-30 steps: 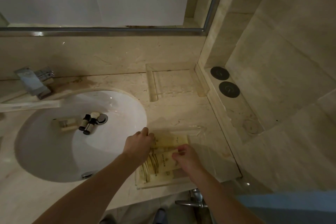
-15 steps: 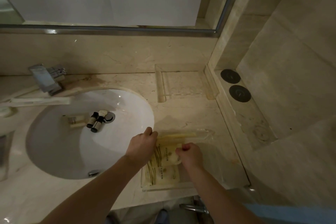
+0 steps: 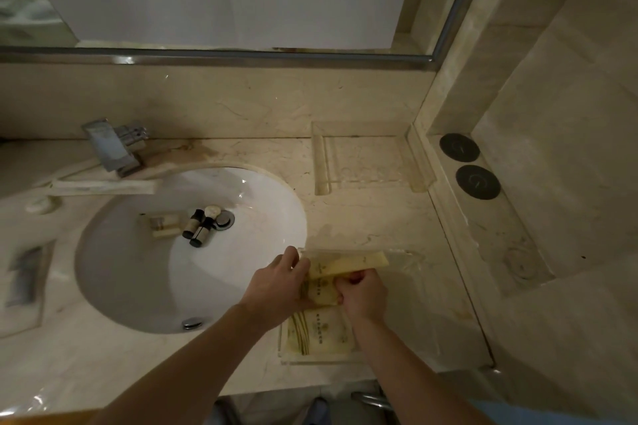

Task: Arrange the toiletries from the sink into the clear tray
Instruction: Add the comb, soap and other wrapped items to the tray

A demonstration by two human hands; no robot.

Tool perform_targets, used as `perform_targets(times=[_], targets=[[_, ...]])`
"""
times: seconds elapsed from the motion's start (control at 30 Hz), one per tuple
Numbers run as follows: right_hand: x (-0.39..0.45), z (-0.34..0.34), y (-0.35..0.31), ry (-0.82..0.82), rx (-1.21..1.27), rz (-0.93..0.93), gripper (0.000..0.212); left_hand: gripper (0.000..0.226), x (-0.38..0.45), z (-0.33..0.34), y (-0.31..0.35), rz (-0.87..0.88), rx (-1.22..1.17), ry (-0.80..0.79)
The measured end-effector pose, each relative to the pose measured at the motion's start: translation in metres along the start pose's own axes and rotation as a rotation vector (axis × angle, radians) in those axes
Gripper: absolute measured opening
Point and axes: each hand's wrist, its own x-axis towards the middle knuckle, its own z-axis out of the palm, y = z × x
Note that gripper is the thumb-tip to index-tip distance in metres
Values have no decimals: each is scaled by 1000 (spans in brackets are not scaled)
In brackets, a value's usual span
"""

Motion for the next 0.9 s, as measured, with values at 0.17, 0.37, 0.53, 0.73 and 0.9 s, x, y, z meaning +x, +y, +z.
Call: perform_targets(times=[0.17, 0.37, 0.53, 0.73, 0.9], targets=[[-1, -10, 6, 106, 24, -19, 13, 61, 0, -1, 0, 21, 36, 5], [-11, -23, 13, -105, -244, -99, 15, 61, -3, -2, -4, 5, 20, -7], [-15, -19, 13, -22, -381, -149, 8, 65, -6, 1, 1, -40, -21, 37], [-20, -17, 12, 30, -414, -139, 17, 76, -7, -2, 2, -108, -42, 55], [-22, -28, 17, -128, -474, -173, 23, 93, -11, -1, -8, -120, -49, -26]])
